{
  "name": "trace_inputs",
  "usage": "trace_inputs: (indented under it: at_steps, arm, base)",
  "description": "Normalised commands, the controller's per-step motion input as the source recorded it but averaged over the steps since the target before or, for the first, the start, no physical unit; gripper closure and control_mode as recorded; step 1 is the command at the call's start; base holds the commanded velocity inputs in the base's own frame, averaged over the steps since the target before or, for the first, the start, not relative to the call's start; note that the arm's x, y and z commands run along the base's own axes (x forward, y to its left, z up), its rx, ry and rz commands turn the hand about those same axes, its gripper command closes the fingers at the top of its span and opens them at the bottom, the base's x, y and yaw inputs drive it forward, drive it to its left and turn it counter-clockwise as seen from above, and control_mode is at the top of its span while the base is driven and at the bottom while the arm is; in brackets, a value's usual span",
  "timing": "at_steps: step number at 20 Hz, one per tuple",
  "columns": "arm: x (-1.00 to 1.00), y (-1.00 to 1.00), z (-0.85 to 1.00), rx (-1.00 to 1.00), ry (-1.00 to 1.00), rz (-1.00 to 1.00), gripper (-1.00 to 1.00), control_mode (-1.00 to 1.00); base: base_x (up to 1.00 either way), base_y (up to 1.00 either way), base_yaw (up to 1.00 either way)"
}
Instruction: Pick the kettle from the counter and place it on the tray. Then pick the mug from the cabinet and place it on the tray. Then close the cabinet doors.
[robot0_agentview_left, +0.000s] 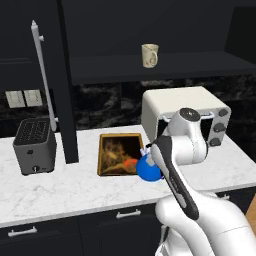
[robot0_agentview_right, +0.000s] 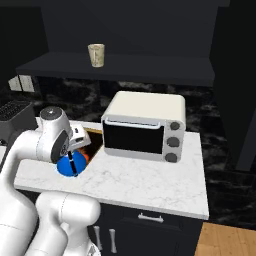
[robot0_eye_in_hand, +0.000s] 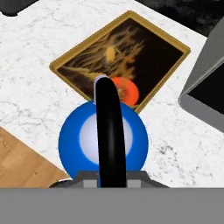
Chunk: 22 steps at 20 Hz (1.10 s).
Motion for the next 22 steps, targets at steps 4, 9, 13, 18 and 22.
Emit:
trace_inputs:
  at_steps: [4,9,13,18,22]
  arm:
    - [0.36,0.43,0.24,-0.03,0.00,-0.04,1.00,-1.00]
    - [0.47,0.33,0.12,-0.05,0.00,-0.08,1.00,-1.00]
    - [0.46,0.26,0.13,-0.01,0.00,-0.07,1.00,-1.00]
    - [0.46,0.17,-0.02,0.00,0.00,-0.06,1.00,-1.00]
    - [0.34,0.18,-0.13,0.00,-0.02,-0.04,1.00,-1.00]
  base:
    - [0.00,0.00,0.00]
    - [0.00,0.00,0.00]
    - [0.00,0.00,0.00]
    - [0.00,0.00,0.00]
    - [0.00,0.00,0.00]
